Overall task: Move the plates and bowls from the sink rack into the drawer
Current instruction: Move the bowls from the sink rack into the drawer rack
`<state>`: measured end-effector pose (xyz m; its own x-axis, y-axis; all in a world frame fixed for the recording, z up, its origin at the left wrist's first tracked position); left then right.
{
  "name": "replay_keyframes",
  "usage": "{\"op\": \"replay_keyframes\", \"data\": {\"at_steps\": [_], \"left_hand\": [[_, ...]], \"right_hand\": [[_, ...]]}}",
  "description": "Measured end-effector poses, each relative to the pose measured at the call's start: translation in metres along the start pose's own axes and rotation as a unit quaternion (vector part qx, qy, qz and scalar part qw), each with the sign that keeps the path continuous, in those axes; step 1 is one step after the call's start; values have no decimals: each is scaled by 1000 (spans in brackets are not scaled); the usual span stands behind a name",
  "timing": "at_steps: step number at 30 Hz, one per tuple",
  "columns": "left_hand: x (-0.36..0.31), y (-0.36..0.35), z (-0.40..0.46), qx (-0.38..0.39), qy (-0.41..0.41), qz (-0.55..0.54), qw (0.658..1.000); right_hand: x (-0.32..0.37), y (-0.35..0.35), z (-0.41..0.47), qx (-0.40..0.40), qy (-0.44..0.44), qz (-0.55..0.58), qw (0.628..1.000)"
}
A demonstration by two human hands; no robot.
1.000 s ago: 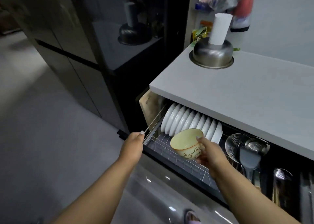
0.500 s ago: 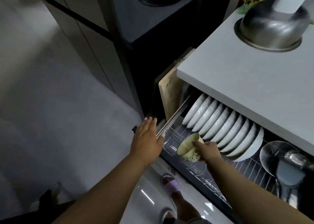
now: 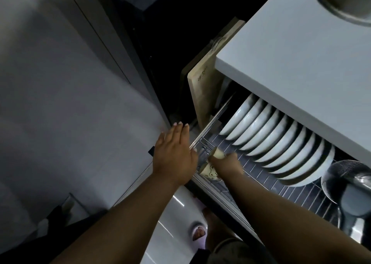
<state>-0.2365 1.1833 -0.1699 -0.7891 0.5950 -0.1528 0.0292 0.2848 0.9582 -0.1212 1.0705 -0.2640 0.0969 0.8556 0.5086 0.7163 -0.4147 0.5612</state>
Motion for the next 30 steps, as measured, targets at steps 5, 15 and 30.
{"op": "replay_keyframes", "data": {"at_steps": [5, 15, 30], "left_hand": [[0, -2, 0, -19, 7, -16, 1000], [0, -5, 1, -34, 9, -25, 999], [-15, 17, -23, 74, 40, -180, 980]], "right_hand": [[14, -18, 6, 20, -5, -1, 1000], [14, -19, 12, 57, -19, 15, 998], [15, 98, -58, -49, 195, 25, 979]]}}
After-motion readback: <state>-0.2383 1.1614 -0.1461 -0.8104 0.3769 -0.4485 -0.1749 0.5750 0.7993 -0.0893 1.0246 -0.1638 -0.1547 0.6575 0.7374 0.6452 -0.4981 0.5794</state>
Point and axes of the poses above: each hand's wrist, its own z-axis towards the middle knuckle, its own y-axis out of the back of the hand, x = y × z, the point moved 1 cm from there along z, towards the middle knuckle, and after that the axes turned 12 degrees about y, right-handed, at the moved point
